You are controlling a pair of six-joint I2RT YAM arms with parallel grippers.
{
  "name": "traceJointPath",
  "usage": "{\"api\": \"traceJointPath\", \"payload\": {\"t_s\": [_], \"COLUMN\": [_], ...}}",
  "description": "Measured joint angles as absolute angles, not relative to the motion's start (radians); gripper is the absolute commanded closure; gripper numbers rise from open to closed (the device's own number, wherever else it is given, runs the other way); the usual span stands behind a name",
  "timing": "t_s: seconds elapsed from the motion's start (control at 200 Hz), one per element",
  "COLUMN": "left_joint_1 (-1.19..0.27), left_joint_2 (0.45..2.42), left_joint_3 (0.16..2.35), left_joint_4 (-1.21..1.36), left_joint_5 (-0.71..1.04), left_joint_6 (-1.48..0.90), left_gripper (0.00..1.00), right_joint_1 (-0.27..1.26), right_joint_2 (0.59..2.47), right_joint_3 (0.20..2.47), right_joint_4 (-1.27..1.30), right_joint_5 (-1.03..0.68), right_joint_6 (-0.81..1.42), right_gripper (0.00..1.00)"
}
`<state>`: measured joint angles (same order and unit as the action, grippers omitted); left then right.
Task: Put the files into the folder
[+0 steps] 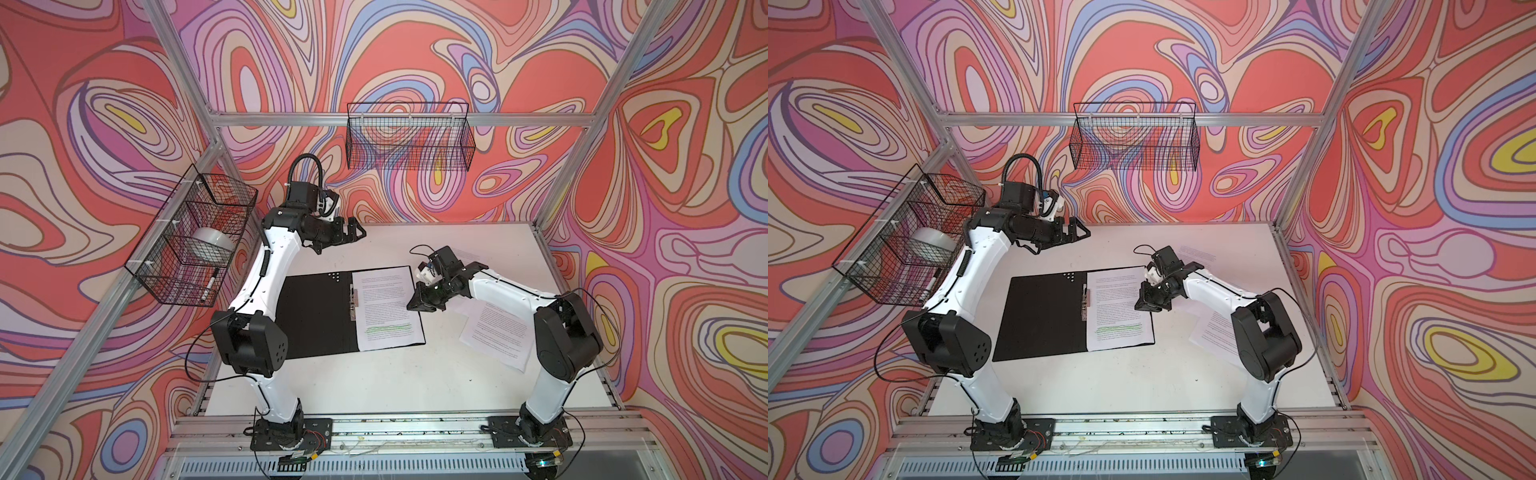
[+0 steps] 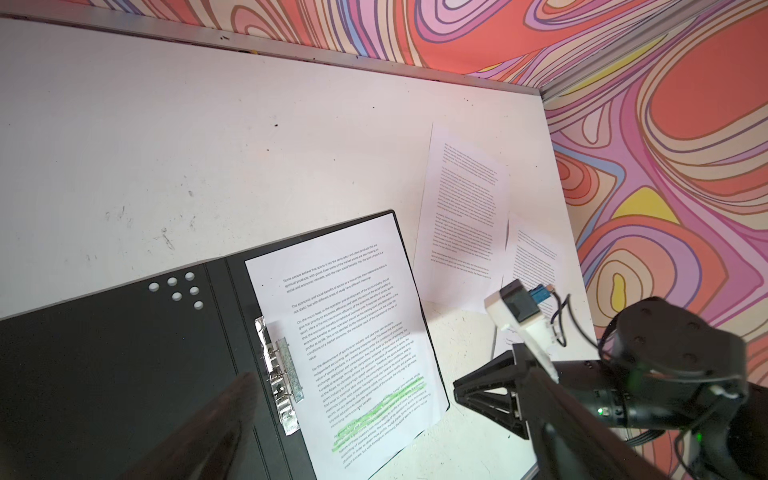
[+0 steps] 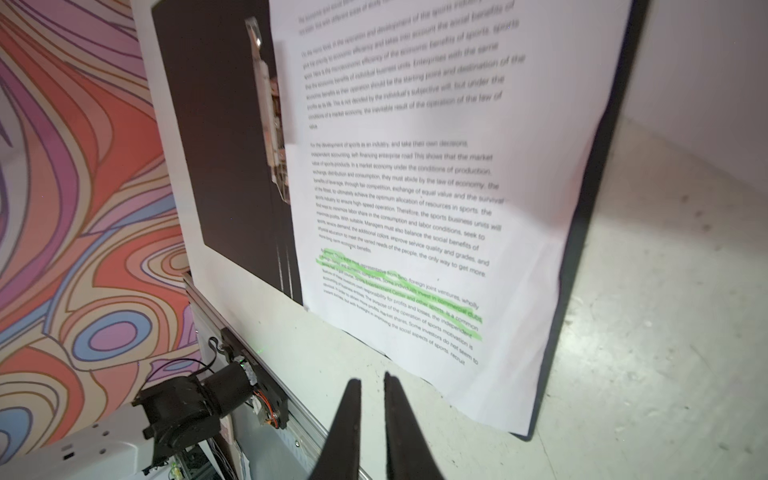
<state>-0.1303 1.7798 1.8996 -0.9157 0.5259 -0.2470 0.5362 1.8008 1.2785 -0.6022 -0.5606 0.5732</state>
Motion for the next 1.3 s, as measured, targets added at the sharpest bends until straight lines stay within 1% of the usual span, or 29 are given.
{"api": "traceJointPath", "payload": {"t_s": [0.205,0.346,0.446,0.551,0.696,1.032,1.167,1.297], "left_joint_1": [-0.131,-0.142,-0.181,-0.257,-0.326,-0.359,-0.383,-0.398], "left_joint_2": [1.757,1.737,1.725,1.739,1.796,2.011,2.073,2.094], "left_joint_3": [1.894,1.826,1.742,1.691,1.670,1.662,1.682,1.698], "left_joint_4": [-0.915,-0.877,-0.857,-0.856,-0.844,-0.830,-0.837,-0.838], "left_joint_5": [0.523,0.532,0.548,0.554,0.596,0.601,0.597,0.594], "left_joint_6": [-0.247,-0.248,-0.240,-0.213,-0.178,-0.168,-0.168,-0.168], "left_gripper": [0.01,0.00,0.00,0.01,0.02,0.09,0.09,0.10], "right_joint_1": [0.550,0.532,0.517,0.494,0.459,0.404,0.398,0.395], "right_joint_2": [1.819,1.891,1.945,1.969,1.971,1.972,1.981,2.007], "right_joint_3": [1.225,1.248,1.261,1.261,1.261,1.256,1.256,1.256], "right_joint_4": [-0.592,-0.543,-0.509,-0.479,-0.427,-0.341,-0.315,-0.299], "right_joint_5": [-0.498,-0.474,-0.464,-0.467,-0.486,-0.574,-0.606,-0.628], "right_joint_6": [0.586,0.591,0.597,0.605,0.617,0.640,0.646,0.646], "right_gripper": [0.88,0.89,0.90,0.90,0.90,0.90,0.90,0.90]}}
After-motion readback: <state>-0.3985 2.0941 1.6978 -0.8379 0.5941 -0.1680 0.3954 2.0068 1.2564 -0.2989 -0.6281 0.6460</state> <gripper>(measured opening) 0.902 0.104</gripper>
